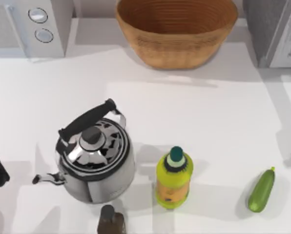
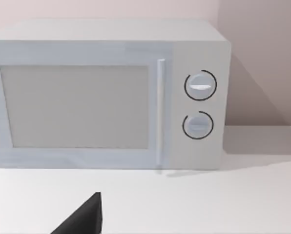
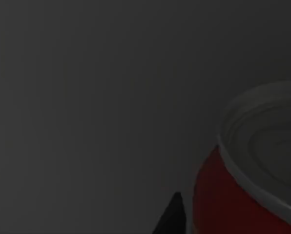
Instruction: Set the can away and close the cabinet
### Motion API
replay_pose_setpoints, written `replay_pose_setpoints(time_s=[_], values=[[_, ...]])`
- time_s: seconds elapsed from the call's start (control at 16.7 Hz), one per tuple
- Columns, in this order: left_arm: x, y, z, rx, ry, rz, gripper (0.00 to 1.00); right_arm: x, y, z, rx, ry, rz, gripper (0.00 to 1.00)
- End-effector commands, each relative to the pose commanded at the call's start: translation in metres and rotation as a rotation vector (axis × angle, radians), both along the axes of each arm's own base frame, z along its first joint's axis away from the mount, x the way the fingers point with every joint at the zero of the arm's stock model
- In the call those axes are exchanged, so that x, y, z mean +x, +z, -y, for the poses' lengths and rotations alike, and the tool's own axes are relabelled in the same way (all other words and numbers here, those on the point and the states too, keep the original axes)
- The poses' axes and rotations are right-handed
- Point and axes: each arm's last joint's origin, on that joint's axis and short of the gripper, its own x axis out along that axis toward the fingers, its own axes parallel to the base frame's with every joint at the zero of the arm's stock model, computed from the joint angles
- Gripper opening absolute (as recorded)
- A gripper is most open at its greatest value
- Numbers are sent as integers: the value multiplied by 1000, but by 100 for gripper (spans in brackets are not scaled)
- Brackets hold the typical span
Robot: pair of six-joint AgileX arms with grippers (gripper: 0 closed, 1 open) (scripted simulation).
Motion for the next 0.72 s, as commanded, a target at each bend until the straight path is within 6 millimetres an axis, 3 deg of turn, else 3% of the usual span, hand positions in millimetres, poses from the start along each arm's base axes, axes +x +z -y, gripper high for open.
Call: replay_pose_setpoints(time_s=[0.24, 0.72], values=[[0, 0, 0, 0, 0, 0, 100, 0, 0, 0, 0, 0, 0, 0], [0, 0, 0, 0, 0, 0, 100, 0, 0, 0, 0, 0, 0, 60]])
